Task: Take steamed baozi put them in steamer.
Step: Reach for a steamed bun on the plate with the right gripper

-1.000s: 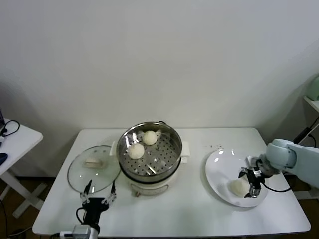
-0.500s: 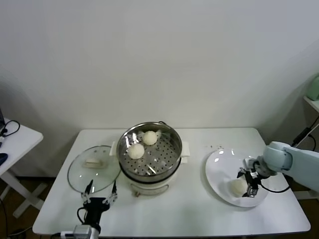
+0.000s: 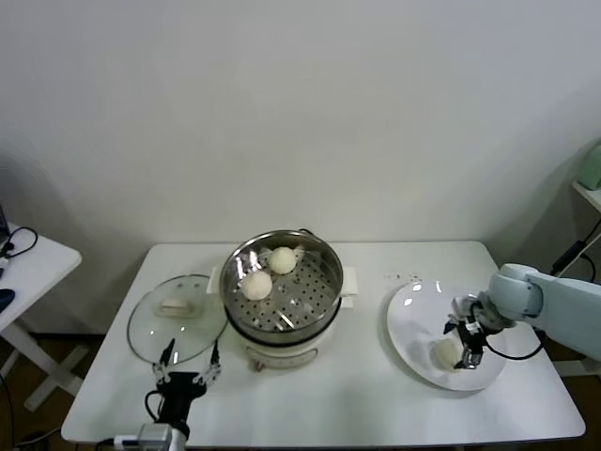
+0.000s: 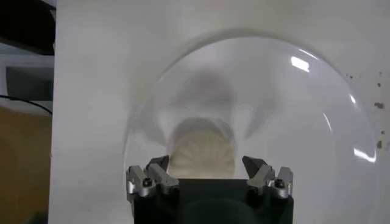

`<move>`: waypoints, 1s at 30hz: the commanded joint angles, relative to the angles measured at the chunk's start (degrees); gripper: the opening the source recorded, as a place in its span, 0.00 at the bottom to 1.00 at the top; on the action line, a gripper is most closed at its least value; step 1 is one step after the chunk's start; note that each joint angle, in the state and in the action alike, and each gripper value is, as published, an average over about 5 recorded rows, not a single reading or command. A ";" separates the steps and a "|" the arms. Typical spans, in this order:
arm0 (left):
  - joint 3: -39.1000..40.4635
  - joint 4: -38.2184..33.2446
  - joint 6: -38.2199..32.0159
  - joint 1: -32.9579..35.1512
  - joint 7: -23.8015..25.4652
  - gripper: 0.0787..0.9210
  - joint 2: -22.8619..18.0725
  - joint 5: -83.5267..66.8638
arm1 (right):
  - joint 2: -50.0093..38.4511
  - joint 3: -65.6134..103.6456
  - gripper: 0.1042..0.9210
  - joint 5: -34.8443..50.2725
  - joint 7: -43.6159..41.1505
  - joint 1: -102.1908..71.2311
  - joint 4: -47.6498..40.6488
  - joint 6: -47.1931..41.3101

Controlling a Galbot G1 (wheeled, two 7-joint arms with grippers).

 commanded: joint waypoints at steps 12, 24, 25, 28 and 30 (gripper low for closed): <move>0.02 0.62 -0.07 -0.37 0.06 0.88 -0.03 -0.09 | 0.86 -2.31 0.85 -0.57 -0.03 0.82 -0.62 -0.26; -0.10 0.73 -0.02 -0.53 0.04 0.88 -0.06 -0.13 | 1.36 -0.66 0.65 -1.23 0.39 -0.96 -1.14 -0.57; -0.12 0.73 -0.02 -0.54 0.04 0.88 -0.05 -0.13 | 1.33 -0.66 0.64 -1.23 0.38 -0.71 -1.07 -0.55; -0.19 0.70 -0.01 -0.54 0.03 0.88 -0.05 -0.13 | 1.05 -1.55 0.61 -0.97 0.21 1.30 -0.29 -0.37; -0.25 0.62 0.00 -0.50 0.03 0.88 -0.06 -0.14 | 0.61 -3.35 0.60 -0.58 -0.20 4.14 0.91 0.02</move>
